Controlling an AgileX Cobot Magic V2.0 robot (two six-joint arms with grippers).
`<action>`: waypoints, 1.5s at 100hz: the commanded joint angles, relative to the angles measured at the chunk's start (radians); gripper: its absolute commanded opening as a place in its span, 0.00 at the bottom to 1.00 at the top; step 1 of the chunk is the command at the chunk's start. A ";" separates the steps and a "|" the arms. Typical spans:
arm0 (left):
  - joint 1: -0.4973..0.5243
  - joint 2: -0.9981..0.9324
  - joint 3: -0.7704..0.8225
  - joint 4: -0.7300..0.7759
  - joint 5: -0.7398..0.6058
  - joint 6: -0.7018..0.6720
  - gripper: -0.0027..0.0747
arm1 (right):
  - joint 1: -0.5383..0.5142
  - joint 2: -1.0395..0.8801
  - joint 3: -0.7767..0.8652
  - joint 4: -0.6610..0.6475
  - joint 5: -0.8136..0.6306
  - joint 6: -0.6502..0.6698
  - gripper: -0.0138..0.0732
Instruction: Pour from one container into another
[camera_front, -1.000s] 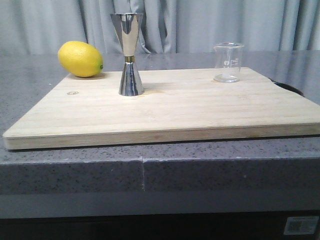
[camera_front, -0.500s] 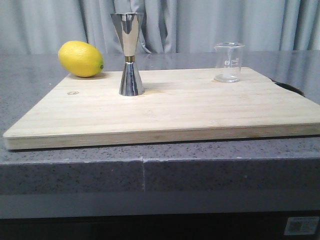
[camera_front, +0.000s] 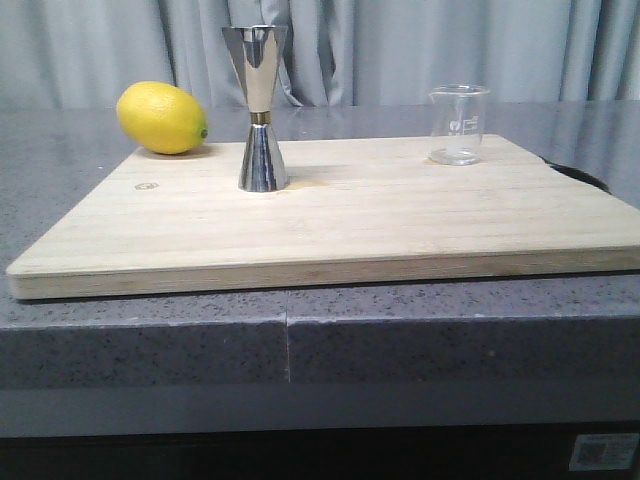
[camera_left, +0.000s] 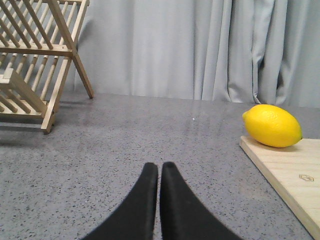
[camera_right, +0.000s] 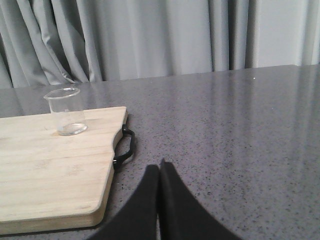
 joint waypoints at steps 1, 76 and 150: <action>-0.006 -0.020 0.027 -0.002 -0.075 -0.007 0.01 | -0.005 -0.019 0.005 -0.015 -0.071 -0.041 0.08; -0.006 -0.020 0.027 -0.002 -0.075 -0.007 0.01 | -0.005 -0.019 0.005 -0.019 -0.062 -0.108 0.08; -0.006 -0.020 0.027 -0.002 -0.075 -0.007 0.01 | -0.005 -0.019 0.005 -0.019 -0.062 -0.108 0.08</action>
